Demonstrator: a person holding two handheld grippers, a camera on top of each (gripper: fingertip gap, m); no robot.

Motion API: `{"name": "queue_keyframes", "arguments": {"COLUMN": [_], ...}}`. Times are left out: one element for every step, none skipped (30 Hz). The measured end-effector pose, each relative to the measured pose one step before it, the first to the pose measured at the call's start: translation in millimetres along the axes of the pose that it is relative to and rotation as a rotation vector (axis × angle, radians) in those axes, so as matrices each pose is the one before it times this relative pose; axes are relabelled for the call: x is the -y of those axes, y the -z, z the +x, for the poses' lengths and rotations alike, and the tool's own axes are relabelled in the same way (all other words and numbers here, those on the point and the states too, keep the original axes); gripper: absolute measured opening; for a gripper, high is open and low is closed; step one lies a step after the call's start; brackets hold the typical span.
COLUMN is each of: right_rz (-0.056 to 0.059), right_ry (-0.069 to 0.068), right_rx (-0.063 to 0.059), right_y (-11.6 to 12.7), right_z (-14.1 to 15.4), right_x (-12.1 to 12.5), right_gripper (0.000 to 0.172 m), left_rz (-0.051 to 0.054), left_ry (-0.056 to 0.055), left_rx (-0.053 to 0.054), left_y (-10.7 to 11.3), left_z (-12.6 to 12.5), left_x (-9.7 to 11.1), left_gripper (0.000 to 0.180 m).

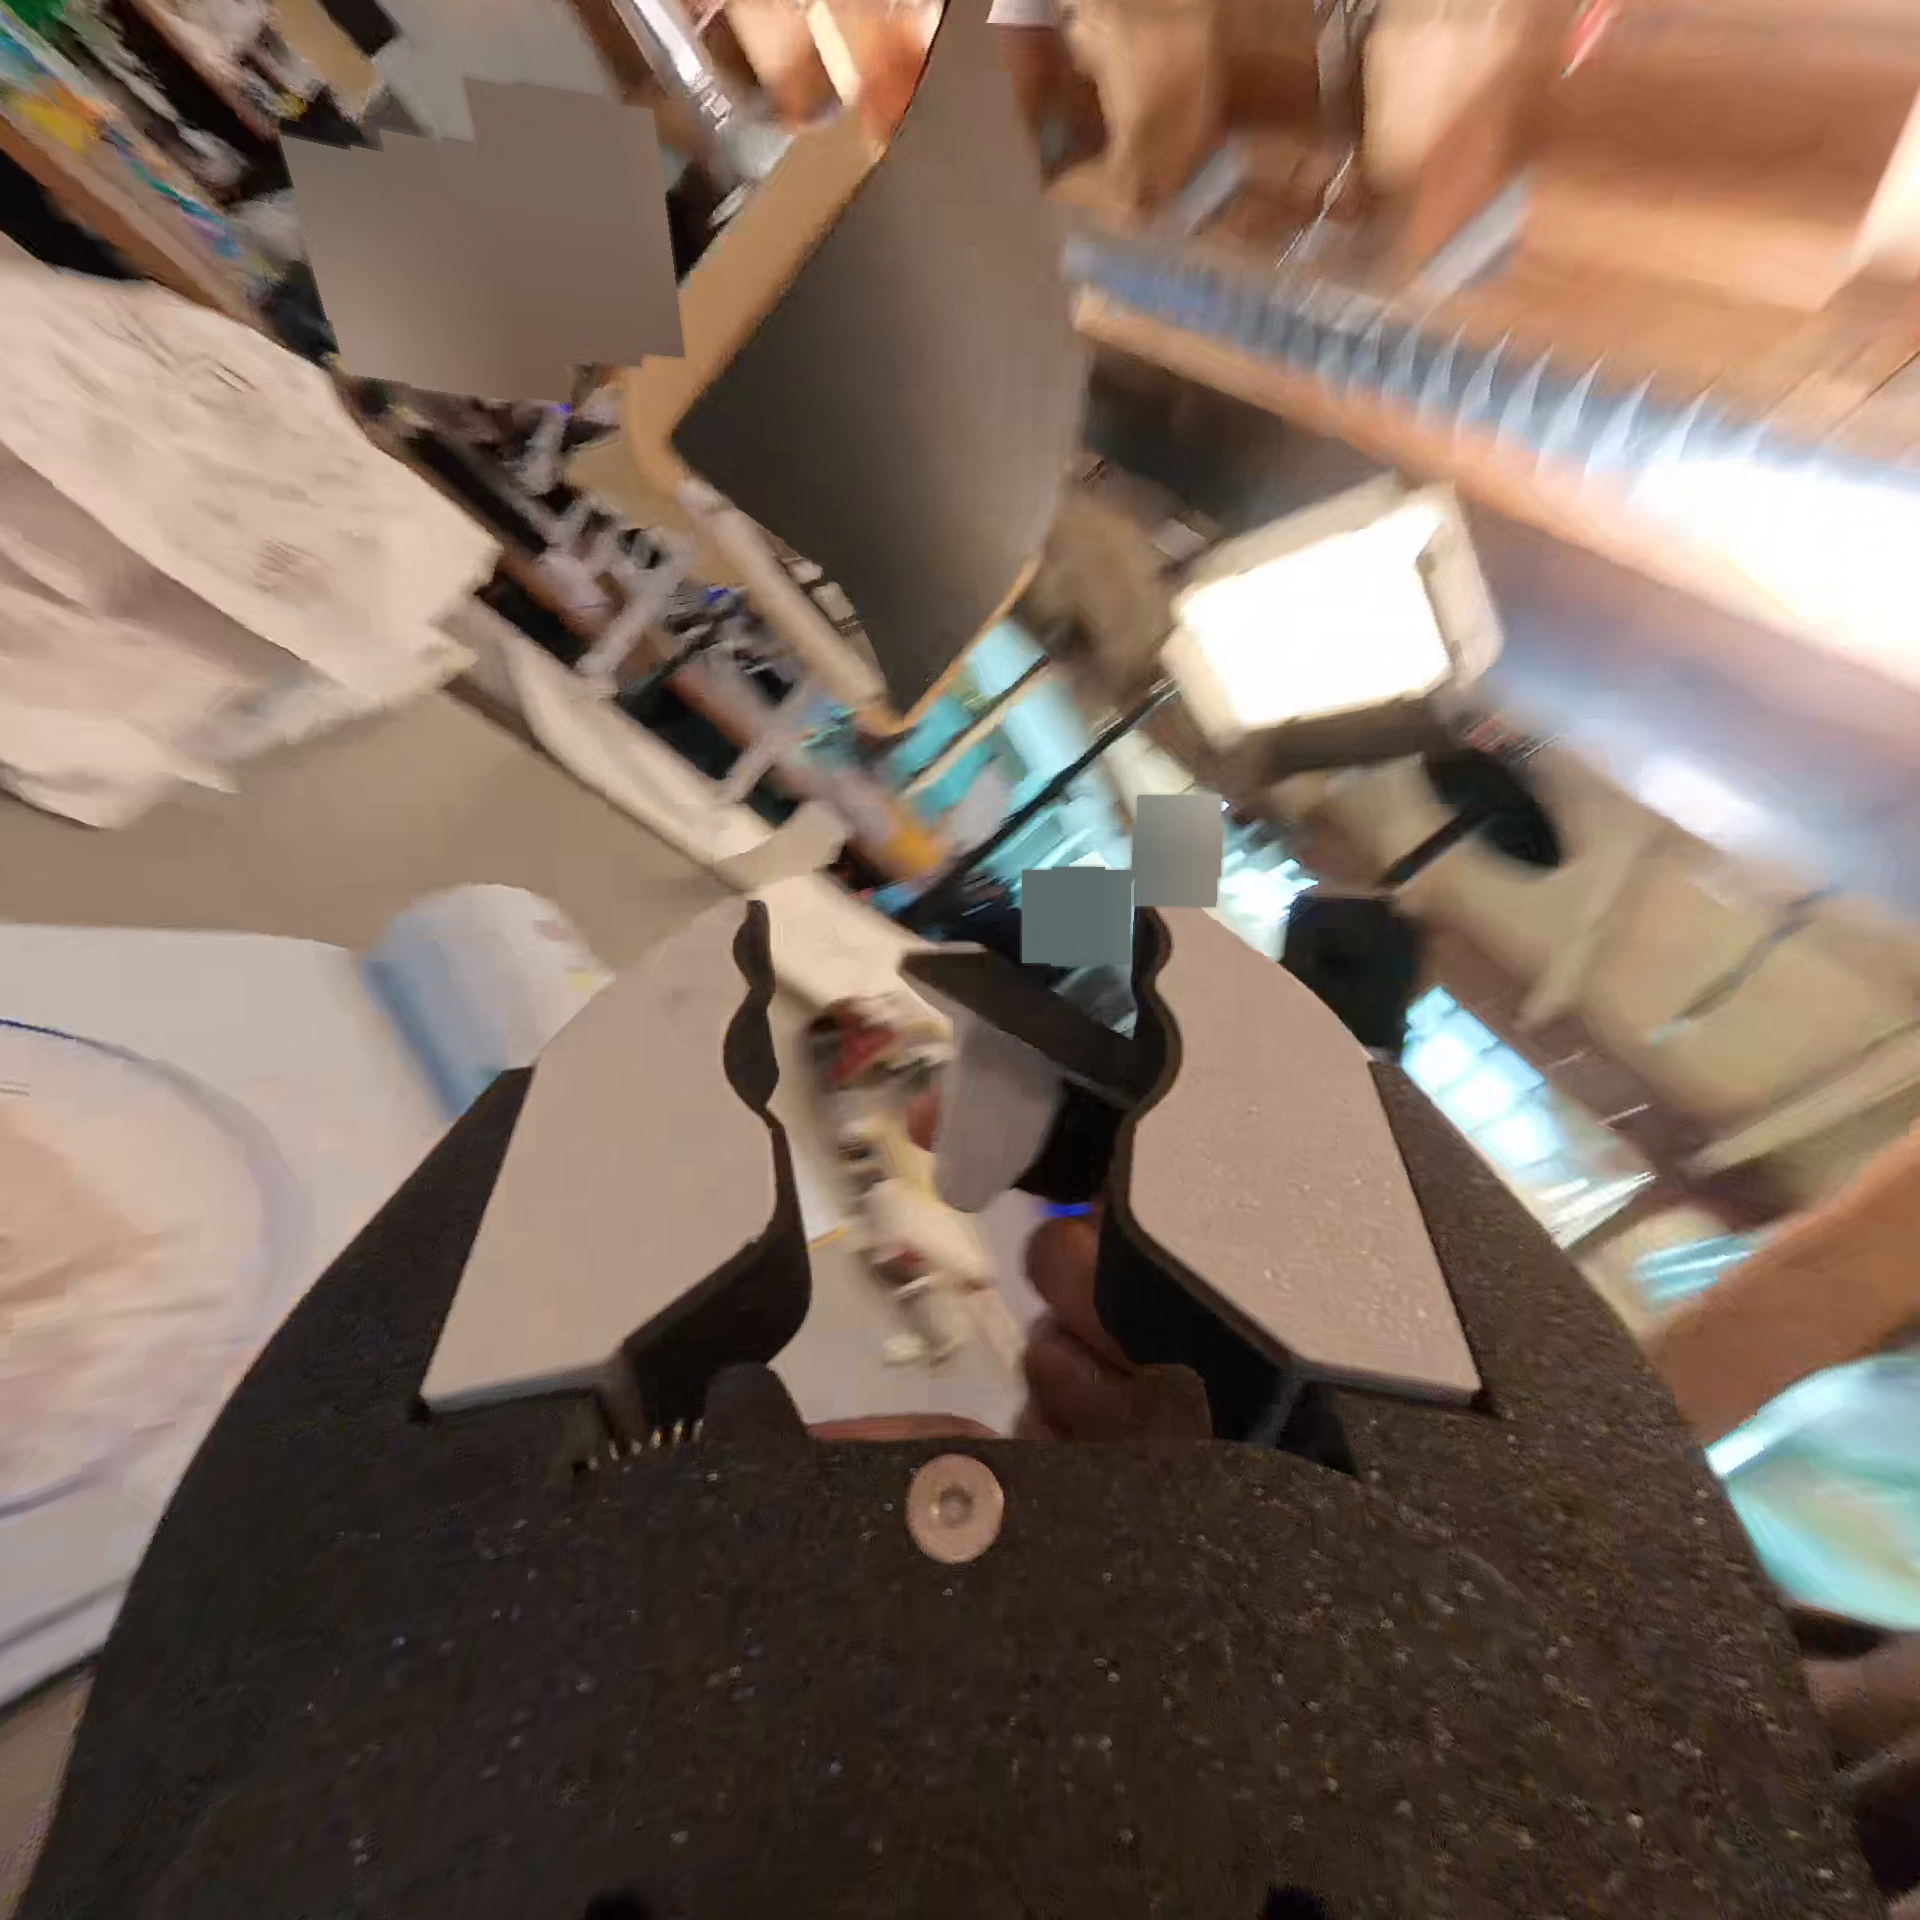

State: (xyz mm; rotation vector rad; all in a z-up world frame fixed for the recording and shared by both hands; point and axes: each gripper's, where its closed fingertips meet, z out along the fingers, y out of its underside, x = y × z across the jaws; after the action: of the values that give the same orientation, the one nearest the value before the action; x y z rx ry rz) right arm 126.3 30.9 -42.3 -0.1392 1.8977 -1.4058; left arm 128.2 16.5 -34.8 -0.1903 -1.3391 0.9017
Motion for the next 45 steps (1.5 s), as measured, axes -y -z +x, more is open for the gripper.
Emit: {"name": "queue_keyframes", "arguments": {"right_rz": [0.0809,0.0813,0.0731,0.0442,0.0456,0.0532,0.0393,0.0284,0.0202,0.0085,-0.0004,-0.0057,-0.0076,-0.0015,0.0054,0.0019,0.0026,0.0110,0.0111,0.0072,0.0061,0.0011,-0.0066,-0.0090,-0.0113,-0.0135,-0.0107,-0.0093,-0.0083,-0.0082,-0.0182,-0.0285,-0.0340,-0.0427,-0.0513,-0.0528,-0.0530,-0.0604,-0.0669,-0.0605,-0.0523,-0.0430,-0.0217,0.0043,0.0157], "right_ry": [-0.0910,-0.0902,-0.0801,-0.0515,-0.0329,-0.0281,-0.0261,-0.0279,-0.0252,-0.0155,-0.0119,-0.0158,-0.0121,0.0051,0.0145,0.0023,-0.0096,-0.0004,0.0190,0.0249,0.0197,0.0222,0.0315,0.0336,0.0293,0.0271,0.0237,0.0182,0.0175,0.0192,0.0333,0.0519,0.0550,0.0489,0.0421,0.0383,0.0366,0.0374,0.0373,0.0318,0.0220,0.0046,-0.0177,-0.0327,-0.0374], "right_rx": [0.0285,0.0237,0.0147,-0.0025,-0.0028,0.0034,-0.0066,0.0004,0.0109,0.0056,0.0063,0.0142,0.0186,0.0169,0.0135,0.0131,0.0231,0.0289,0.0179,0.0146,0.0180,0.0105,-0.0017,-0.0053,-0.0030,0.0000,0.0063,0.0004,-0.0118,-0.0142,-0.0224,-0.0367,-0.0363,-0.0262,-0.0206,-0.0167,-0.0057,0.0009,-0.0072,-0.0085,-0.0078,-0.0147,-0.0044,0.0131,0.0157], "right_y": [2.13,1.02,0.59,0.56,0.28,0.80,1.11,0.82,0.88,1.01,0.75,0.20,-0.43,-0.49,-0.09,-0.40,-0.78,-0.68,-0.34,-0.13,0.15,0.14,0.02,0.18,0.06,-0.22,-0.18,0.13,0.76,1.54,1.97,2.16,2.03,1.49,0.65,-0.32,-1.70,-3.44,-4.97,-5.55,-5.40,-4.78,-3.12,-1.03,0.38], "right_z": [-4.08,-2.51,-0.29,3.13,4.07,4.06,5.91,4.80,2.94,2.81,1.94,0.13,-1.26,-2.34,-2.97,-3.34,-4.80,-6.47,-6.23,-6.55,-7.09,-6.27,-4.17,-2.95,-1.61,-0.07,1.03,3.53,5.96,6.32,6.90,8.29,7.64,5.58,3.75,2.37,-0.34,-1.96,-1.67,-1.51,-0.89,1.25,1.61,1.01,1.74], "right_x": [17.19,15.19,13.05,8.90,9.11,10.02,8.10,6.30,4.79,2.74,0.74,-0.67,-1.58,-0.65,0.96,0.74,0.75,2.17,2.26,1.22,0.06,-1.15,-2.09,-2.10,-2.30,-2.36,-1.70,-1.10,-0.92,-1.01,-2.82,-5.09,-7.32,-10.11,-12.83,-14.25,-14.62,-15.13,-14.56,-12.12,-9.90,-7.60,-3.42,0.76,1.84], "right_gripper": [0.072,0.064,0.070,0.065,0.062,0.065,0.062,0.062,0.063,0.063,0.064,0.064,0.064,0.066,0.066,0.066,0.066,0.068,0.066,0.067,0.065,0.064,0.063,0.063,0.062,0.060,0.059,0.059,0.058,0.056,0.055,0.053,0.053,0.052,0.051,0.051,0.051,0.051,0.051,0.052,0.054,0.054,0.053,0.054,0.053], "left_rz": [0.0890,0.0515,-0.0089,-0.0062,0.0284,0.0252,0.0200,0.0166,-0.0013,-0.0157,-0.0162,-0.0125,-0.0130,-0.0067,-0.0080,-0.0058,-0.0085,-0.0148,0.0022,-0.0006,-0.0023,-0.0065,-0.0134,-0.0186,-0.0215,-0.0128,-0.0030,-0.0115,-0.0289,-0.0404,-0.0333,-0.0243,-0.0287,-0.0342,-0.0502,-0.0721,-0.0950,-0.1090,-0.1028,-0.0895,-0.0800,-0.0629,-0.0245,-0.0121,-0.0146], "left_ry": [0.1463,0.1213,0.0763,0.0352,0.0236,0.0137,0.0018,-0.0122,-0.0296,-0.0390,-0.0402,-0.0292,-0.0121,-0.0012,0.0076,0.0191,0.0309,0.0390,0.0236,0.0212,0.0199,0.0090,-0.0024,-0.0048,-0.0034,-0.0153,-0.0411,-0.0554,-0.0736,-0.0981,-0.1148,-0.1151,-0.1123,-0.1030,-0.0904,-0.0825,-0.0670,-0.0514,-0.0472,-0.0325,-0.0122,0.0006,0.0082,0.0173,0.0150], "left_rx": [-0.0855,-0.0828,-0.0330,-0.0159,-0.0173,-0.0110,-0.0141,-0.0152,-0.0033,0.0021,-0.0013,0.0015,-0.0019,0.0008,-0.0036,-0.0108,-0.0148,-0.0266,-0.0162,-0.0228,-0.0201,-0.0117,-0.0023,0.0016,0.0062,0.0140,0.0195,0.0187,0.0235,0.0464,0.0668,0.0854,0.1038,0.1115,0.1300,0.1166,0.0915,0.0798,0.0509,0.0275,0.0177,0.0120,0.0128,0.0081,-0.0078], "left_y": [-3.07,-1.49,-2.99,-1.20,1.58,1.27,0.62,0.11,-1.00,-2.09,-2.04,-1.68,-1.55,-0.76,-0.32,-0.25,-0.40,-1.15,-0.21,-0.05,-0.13,-0.18,-0.65,-1.07,-1.01,-0.15,0.99,1.22,1.01,1.69,4.22,7.04,8.74,9.32,8.92,6.85,4.56,2.09,-0.43,-2.29,-3.55,-4.34,-3.88,-2.65,-1.32], "left_z": [9.05,7.18,-0.03,-1.94,-0.16,-0.37,1.01,2.28,1.56,1.56,2.22,1.45,1.05,0.02,-0.16,0.16,0.47,2.06,0.85,2.00,2.61,2.04,0.58,-0.30,-1.09,-1.47,-0.51,1.29,1.83,-1.11,-4.83,-9.62,-15.56,-19.66,-24.93,-24.68,-21.22,-18.08,-11.93,-6.77,-4.40,-3.31,-3.49,-2.88,-0.59], "left_x": [1.44,-3.22,-10.33,-5.66,1.11,-0.04,-0.15,-0.20,-2.44,-4.10,-3.78,-2.49,-1.96,-0.73,-1.65,-1.90,-2.28,-4.46,-1.17,-0.11,-0.47,-1.79,-3.32,-3.34,-1.99,0.78,3.05,3.66,3.41,3.67,7.29,10.09,9.62,7.53,2.72,-3.78,-9.95,-13.71,-14.75,-14.37,-13.51,-11.19,-5.55,-2.88,-1.39], "left_gripper": [0.067,0.062,0.063,0.064,0.064,0.064,0.064,0.064,0.065,0.068,0.070,0.071,0.073,0.074,0.075,0.075,0.076,0.080,0.079,0.079,0.078,0.078,0.079,0.080,0.081,0.083,0.083,0.083,0.082,0.082,0.082,0.080,0.079,0.079,0.079,0.079,0.080,0.081,0.084,0.087,0.089,0.090,0.092,0.091,0.092]}}
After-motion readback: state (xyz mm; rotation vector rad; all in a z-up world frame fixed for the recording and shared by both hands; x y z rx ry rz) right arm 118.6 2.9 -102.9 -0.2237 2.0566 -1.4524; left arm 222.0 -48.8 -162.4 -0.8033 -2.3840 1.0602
